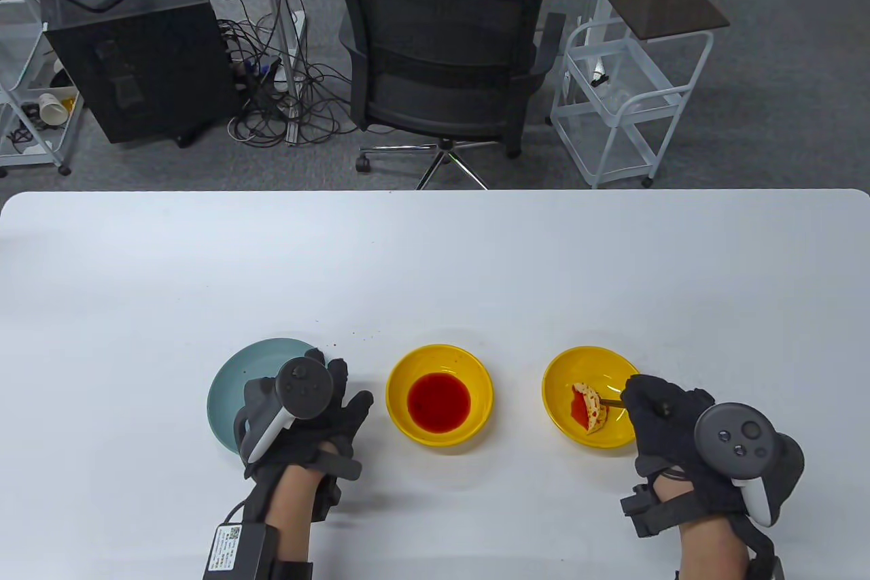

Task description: Dip chopsticks into soy sauce and dot onto dumpling

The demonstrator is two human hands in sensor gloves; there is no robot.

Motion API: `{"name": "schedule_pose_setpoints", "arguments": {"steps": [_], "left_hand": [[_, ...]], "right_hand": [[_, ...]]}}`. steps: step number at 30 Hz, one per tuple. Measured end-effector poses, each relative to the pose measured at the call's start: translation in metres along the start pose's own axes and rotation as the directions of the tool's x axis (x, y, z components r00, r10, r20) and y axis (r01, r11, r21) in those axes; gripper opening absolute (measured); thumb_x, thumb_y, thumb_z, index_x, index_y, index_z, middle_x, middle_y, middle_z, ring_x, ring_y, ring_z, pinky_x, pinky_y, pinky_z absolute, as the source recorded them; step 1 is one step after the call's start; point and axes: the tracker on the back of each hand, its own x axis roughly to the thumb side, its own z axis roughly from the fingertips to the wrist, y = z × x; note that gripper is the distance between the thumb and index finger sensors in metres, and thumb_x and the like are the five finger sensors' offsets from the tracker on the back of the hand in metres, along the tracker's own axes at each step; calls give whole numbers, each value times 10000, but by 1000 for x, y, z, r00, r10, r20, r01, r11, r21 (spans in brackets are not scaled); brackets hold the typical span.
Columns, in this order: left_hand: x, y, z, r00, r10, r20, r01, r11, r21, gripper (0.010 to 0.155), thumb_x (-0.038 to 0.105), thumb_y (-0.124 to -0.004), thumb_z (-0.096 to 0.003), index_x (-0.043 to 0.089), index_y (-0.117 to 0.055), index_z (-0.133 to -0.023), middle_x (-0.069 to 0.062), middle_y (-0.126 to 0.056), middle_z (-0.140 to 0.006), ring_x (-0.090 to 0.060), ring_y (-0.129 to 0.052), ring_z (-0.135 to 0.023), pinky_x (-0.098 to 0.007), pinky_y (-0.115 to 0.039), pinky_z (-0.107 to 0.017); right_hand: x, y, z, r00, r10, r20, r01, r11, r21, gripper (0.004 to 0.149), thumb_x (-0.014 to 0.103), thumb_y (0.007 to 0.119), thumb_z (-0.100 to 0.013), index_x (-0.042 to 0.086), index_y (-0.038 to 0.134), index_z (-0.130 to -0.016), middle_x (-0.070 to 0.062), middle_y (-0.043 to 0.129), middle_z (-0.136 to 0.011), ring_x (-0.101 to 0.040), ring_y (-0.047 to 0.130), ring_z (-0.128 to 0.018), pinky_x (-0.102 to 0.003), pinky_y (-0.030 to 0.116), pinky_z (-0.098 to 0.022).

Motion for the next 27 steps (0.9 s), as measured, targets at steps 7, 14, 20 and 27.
{"name": "schedule_pose_setpoints", "arguments": {"steps": [7, 14, 20, 27], "left_hand": [[1, 1, 0, 1000, -1, -2, 1, 1000, 1, 785, 645, -690, -482, 189, -562, -1108, -104, -345, -1196, -494, -386, -1090, -716, -322, -723], [2, 3, 1, 1000, 0, 1, 0, 1000, 6, 785, 646, -690, -481, 190, -564, -1108, -104, -347, -1196, -495, -388, -1090, -717, -323, -723], [2, 2, 1, 1000, -9, -6, 9, 1000, -2, 786, 646, -690, -482, 190, -562, -1109, -102, -346, -1197, -496, -386, -1090, -717, -322, -723], [3, 1, 2, 1000, -11, -5, 11, 1000, 1, 786, 646, -690, -481, 192, -562, -1109, -101, -347, -1197, -494, -388, -1091, -717, -322, -724]], "right_hand": [[-9, -10, -1, 995, -98, -15, 96, 991, -96, 526, 457, 761, -433, 82, 874, -785, -217, 995, -695, -457, 965, -520, -752, 536, -654], [-12, -6, -1, 993, -113, -44, 106, 985, -133, 522, 475, 777, -420, 120, 880, -789, -198, 1020, -670, -432, 998, -492, -739, 575, -639], [-13, -2, -3, 993, -111, -46, 105, 987, -123, 520, 477, 775, -419, 122, 886, -783, -195, 1022, -677, -432, 1001, -502, -737, 578, -639], [-14, -5, -1, 991, -116, -66, 105, 984, -145, 524, 487, 765, -422, 122, 890, -776, -193, 1024, -679, -431, 1010, -497, -737, 586, -632]]}}
